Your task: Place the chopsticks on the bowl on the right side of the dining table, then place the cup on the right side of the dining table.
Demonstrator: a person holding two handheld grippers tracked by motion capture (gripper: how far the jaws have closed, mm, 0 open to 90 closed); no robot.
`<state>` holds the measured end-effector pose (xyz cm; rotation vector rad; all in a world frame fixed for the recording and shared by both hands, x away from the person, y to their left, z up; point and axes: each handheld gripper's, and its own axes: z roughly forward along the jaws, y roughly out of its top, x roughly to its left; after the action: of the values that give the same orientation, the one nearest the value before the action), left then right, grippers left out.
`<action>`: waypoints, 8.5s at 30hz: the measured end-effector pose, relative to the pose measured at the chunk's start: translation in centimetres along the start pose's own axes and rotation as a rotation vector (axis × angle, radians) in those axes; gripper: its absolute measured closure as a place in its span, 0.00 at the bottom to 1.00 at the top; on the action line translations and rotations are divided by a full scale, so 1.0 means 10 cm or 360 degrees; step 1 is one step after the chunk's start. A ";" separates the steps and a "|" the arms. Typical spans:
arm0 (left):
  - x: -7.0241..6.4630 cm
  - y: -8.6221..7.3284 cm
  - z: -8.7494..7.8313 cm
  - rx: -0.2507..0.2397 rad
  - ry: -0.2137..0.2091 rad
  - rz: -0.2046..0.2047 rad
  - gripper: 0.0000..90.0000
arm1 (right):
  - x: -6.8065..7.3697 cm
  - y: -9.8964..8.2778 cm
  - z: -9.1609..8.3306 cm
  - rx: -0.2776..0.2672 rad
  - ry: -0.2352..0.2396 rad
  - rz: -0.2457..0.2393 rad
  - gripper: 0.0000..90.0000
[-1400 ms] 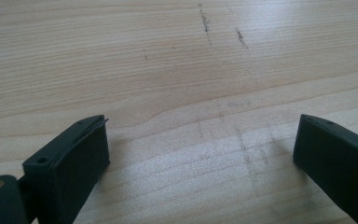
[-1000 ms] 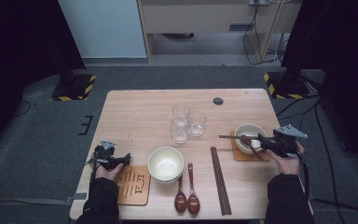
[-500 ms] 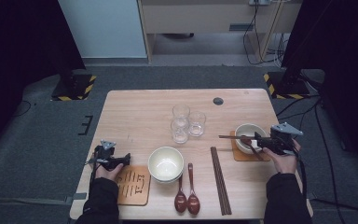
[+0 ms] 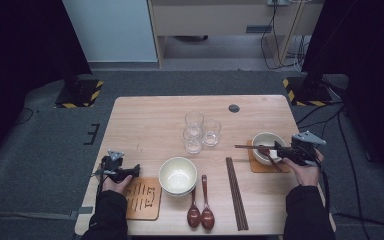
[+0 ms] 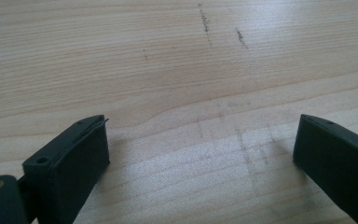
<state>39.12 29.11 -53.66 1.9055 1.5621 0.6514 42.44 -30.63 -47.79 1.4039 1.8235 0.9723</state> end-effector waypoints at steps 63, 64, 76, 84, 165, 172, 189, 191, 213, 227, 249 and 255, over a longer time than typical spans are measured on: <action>0.00 0.00 0.00 0.0000 -0.0003 0.0000 0.02 | 0.45 0.84 -0.40 -0.0179 0.0418 -0.0026 0.31; 0.00 0.00 0.00 0.0000 -0.0003 0.0000 0.02 | 0.47 0.87 -0.40 -0.0178 0.0417 -0.0035 0.31; 0.00 0.00 0.00 0.0000 -0.0003 0.0000 0.02 | 0.71 1.15 -0.38 -0.0182 0.0434 -0.0083 0.31; 0.00 0.00 0.00 0.0000 -0.0003 0.0000 0.02 | 0.91 1.29 -0.32 -0.0180 0.0447 -0.0107 0.31; 0.00 0.00 0.00 0.0001 -0.0005 0.0000 0.02 | 1.62 1.23 1.06 0.0293 0.0466 -0.0228 0.51; 0.00 0.00 0.00 0.0001 -0.0005 0.0000 0.02 | 1.62 1.18 1.13 0.0362 0.0450 -0.0229 0.57; 0.00 0.00 0.00 0.0001 -0.0005 0.0000 0.02 | 1.67 1.10 1.27 0.0525 0.0427 -0.0215 0.74; 0.00 0.00 0.00 0.0001 -0.0005 0.0000 0.02 | 1.68 1.08 1.29 0.0536 0.0427 -0.0220 0.77; 0.00 0.00 0.00 0.0001 -0.0006 0.0000 0.02 | 1.72 1.10 1.42 0.0664 0.0387 -0.0157 0.91; 0.00 0.00 0.00 0.0001 -0.0006 0.0000 0.02 | 1.65 1.11 1.39 0.0710 0.0433 -0.0123 0.91; 0.00 0.00 0.00 0.0001 -0.0006 0.0000 0.02 | 1.48 1.12 1.22 0.0711 0.0455 -0.0128 0.95; 0.00 0.00 0.00 0.0001 -0.0006 0.0000 0.02 | 1.46 1.14 1.16 0.0683 0.0466 -0.0124 0.95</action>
<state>39.13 29.13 -53.67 1.9065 1.5601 0.6471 54.48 -12.57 -44.87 1.4779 2.3954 0.8092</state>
